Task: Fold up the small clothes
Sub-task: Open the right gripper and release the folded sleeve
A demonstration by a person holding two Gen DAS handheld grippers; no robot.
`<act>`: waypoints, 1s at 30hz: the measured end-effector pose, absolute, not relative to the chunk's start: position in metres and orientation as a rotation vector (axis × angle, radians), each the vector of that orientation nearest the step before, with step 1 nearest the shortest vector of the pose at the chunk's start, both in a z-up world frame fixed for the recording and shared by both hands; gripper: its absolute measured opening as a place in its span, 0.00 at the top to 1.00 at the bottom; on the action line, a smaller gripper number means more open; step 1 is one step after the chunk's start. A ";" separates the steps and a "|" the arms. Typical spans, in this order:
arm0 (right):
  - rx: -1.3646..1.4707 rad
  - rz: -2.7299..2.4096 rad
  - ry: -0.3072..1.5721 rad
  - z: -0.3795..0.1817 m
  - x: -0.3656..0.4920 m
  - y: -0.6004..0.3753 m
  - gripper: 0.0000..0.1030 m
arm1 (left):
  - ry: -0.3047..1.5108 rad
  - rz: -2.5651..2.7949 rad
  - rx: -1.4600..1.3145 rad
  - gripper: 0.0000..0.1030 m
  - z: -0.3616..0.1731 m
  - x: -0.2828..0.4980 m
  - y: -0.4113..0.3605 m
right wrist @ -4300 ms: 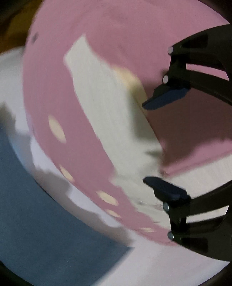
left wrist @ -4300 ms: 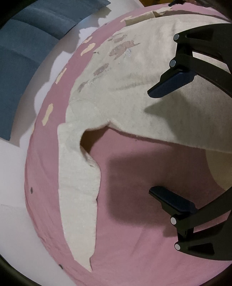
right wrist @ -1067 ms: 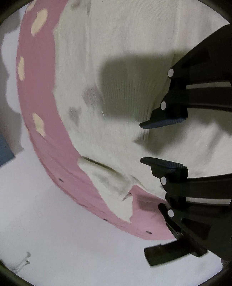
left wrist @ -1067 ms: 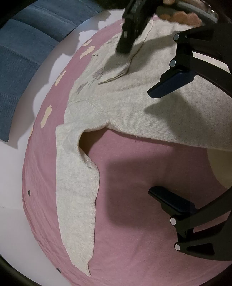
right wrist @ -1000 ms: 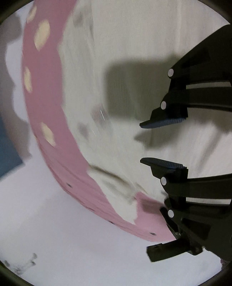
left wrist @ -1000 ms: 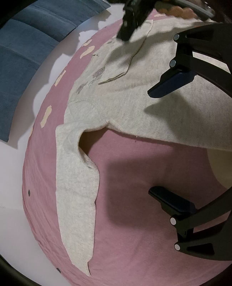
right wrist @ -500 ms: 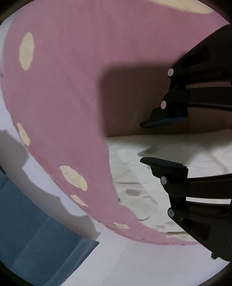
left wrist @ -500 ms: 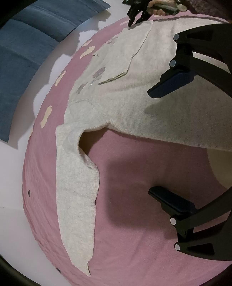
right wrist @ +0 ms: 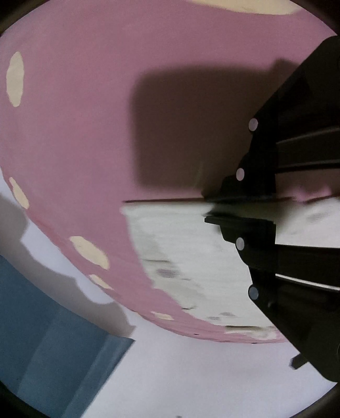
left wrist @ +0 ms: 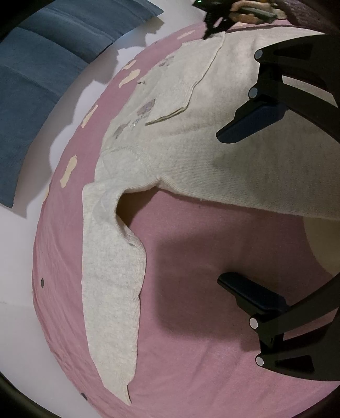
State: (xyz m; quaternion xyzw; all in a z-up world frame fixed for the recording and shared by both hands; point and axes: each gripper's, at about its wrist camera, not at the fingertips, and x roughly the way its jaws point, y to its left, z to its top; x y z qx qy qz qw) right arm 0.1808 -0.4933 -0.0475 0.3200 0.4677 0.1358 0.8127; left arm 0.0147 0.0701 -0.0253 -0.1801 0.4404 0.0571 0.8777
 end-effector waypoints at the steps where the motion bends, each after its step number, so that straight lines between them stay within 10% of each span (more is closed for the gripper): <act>1: 0.672 0.295 1.002 -0.048 0.175 -0.491 0.92 | 0.919 0.119 -0.374 0.05 -0.025 0.015 0.070; 5: 0.618 0.287 0.987 -0.047 0.163 -0.488 0.94 | 0.924 0.121 -0.361 0.05 -0.025 0.015 0.068; 12: 0.601 0.274 0.929 -0.029 0.126 -0.495 0.51 | 0.940 0.120 -0.328 0.05 -0.026 0.016 0.066; 30: 0.571 0.182 0.833 -0.034 0.029 -0.548 0.11 | 0.892 0.123 -0.403 0.05 -0.009 0.008 0.104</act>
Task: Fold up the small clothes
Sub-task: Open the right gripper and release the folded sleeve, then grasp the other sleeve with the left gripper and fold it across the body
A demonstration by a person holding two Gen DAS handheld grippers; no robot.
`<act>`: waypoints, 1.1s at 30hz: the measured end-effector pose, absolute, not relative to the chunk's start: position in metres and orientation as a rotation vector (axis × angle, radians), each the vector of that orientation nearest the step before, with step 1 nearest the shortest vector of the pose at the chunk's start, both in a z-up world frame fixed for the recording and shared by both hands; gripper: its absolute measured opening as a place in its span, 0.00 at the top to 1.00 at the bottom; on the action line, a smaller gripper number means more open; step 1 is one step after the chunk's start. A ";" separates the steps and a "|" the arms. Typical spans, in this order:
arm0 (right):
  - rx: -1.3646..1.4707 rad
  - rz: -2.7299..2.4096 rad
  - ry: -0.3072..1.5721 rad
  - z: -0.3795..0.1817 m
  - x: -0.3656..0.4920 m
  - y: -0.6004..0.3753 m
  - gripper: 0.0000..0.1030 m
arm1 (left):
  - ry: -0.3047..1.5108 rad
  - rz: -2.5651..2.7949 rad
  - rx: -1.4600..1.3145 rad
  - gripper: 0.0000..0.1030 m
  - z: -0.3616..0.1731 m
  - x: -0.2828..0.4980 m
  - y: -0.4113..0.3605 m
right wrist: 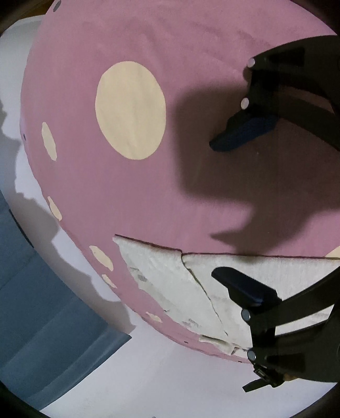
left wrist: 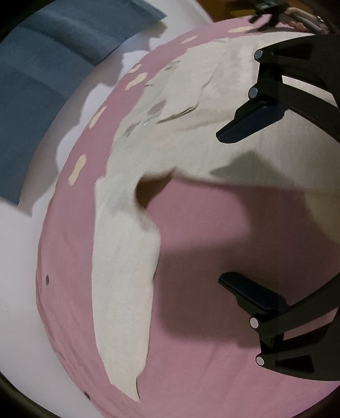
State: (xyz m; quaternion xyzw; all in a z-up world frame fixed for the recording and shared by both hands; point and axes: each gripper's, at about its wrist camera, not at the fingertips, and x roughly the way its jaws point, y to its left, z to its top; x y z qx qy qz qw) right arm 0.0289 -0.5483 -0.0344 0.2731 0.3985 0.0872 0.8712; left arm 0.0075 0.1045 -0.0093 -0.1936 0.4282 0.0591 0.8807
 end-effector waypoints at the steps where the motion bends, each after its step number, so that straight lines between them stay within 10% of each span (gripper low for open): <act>1: 0.561 0.181 0.836 -0.034 0.030 -0.547 0.11 | 0.890 0.142 -0.415 0.05 -0.009 0.006 0.114; 27: 0.592 0.200 0.822 -0.036 0.029 -0.549 0.09 | 0.674 0.237 -0.925 0.07 -0.019 0.030 0.349; 33: 0.595 0.200 0.822 -0.037 0.029 -0.550 0.09 | 0.723 0.344 -0.902 0.62 -0.020 0.036 0.355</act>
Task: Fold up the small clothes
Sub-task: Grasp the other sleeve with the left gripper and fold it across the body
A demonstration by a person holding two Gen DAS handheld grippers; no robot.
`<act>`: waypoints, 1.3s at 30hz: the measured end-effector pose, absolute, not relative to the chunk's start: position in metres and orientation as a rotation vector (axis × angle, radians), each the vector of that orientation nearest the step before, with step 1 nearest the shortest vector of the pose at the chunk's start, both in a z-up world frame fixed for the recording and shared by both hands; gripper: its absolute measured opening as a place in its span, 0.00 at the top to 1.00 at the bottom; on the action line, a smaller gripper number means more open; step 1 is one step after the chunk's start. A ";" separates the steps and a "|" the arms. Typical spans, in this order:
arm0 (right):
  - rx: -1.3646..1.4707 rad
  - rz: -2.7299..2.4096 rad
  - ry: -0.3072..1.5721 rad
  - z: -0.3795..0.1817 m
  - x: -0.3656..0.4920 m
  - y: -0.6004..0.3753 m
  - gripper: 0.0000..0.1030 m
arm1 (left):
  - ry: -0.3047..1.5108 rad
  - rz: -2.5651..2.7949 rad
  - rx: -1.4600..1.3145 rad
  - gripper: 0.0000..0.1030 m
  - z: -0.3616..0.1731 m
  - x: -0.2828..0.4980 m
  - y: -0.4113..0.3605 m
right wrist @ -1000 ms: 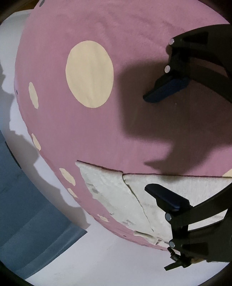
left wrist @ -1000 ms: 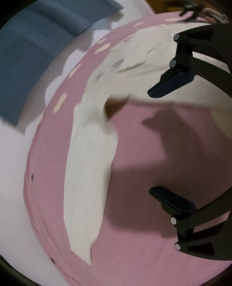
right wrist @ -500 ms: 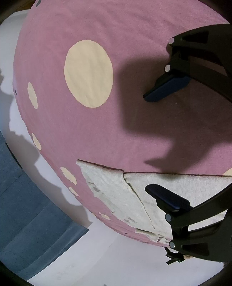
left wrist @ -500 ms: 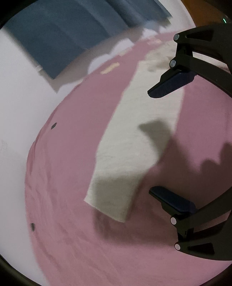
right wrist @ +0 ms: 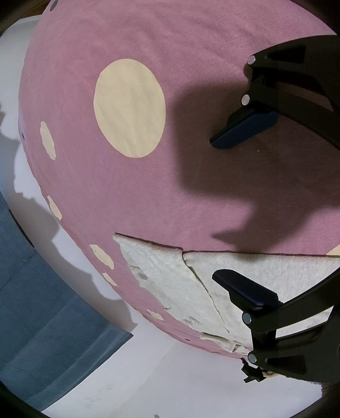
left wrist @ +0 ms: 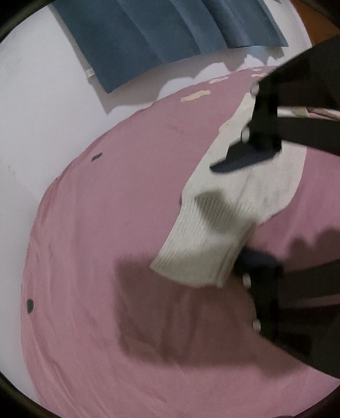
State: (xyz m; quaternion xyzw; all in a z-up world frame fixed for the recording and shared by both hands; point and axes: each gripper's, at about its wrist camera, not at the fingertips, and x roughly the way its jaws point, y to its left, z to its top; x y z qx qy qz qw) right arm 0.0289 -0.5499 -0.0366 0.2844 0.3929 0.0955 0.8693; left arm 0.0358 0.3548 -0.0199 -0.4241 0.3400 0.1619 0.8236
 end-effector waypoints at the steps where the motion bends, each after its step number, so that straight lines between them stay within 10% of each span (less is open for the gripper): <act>1: 0.597 0.200 0.822 -0.037 0.029 -0.550 0.09 | 0.734 0.358 -0.899 0.73 -0.020 0.036 0.357; 4: 0.600 0.201 0.819 -0.036 0.029 -0.551 0.09 | 0.768 0.375 -0.877 0.95 -0.020 0.039 0.359; 22: 0.618 0.211 0.813 -0.037 0.029 -0.555 0.09 | 0.593 0.405 -0.517 0.95 0.129 0.058 0.278; 39: 0.642 0.223 0.801 -0.037 0.028 -0.559 0.09 | 0.731 -0.143 -0.303 0.95 0.125 0.151 -0.047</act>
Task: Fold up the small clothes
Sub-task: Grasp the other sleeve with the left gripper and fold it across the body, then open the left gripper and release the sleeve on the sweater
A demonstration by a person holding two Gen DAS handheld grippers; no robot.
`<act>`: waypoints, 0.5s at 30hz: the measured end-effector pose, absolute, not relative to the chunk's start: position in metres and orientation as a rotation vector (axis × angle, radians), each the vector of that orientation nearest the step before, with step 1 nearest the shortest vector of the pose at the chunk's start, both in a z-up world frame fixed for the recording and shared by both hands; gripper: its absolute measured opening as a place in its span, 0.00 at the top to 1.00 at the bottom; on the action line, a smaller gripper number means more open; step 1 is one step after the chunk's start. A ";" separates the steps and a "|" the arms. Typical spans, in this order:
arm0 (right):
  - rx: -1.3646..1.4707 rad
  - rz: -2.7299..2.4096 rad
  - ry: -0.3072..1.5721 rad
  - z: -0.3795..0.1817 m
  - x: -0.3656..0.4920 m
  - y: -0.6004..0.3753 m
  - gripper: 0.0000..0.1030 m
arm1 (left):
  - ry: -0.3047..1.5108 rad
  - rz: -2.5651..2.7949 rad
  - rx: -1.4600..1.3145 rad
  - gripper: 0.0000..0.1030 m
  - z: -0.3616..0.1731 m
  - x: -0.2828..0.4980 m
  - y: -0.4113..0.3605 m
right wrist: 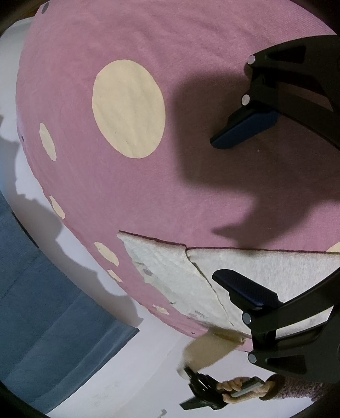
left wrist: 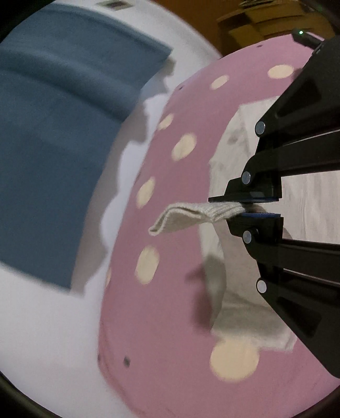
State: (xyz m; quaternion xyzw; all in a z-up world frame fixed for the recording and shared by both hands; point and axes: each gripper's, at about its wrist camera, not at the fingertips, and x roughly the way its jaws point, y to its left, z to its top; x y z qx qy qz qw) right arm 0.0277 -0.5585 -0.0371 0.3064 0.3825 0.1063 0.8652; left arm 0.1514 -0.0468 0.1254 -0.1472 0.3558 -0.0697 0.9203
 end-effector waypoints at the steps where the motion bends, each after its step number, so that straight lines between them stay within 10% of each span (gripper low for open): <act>1: 0.644 0.224 0.801 -0.037 0.028 -0.559 0.09 | 0.742 -0.162 -0.290 0.95 0.120 0.158 -0.062; 15: 0.661 0.232 0.794 -0.037 0.026 -0.561 0.09 | 0.927 -0.275 -0.101 0.95 0.020 0.192 -0.211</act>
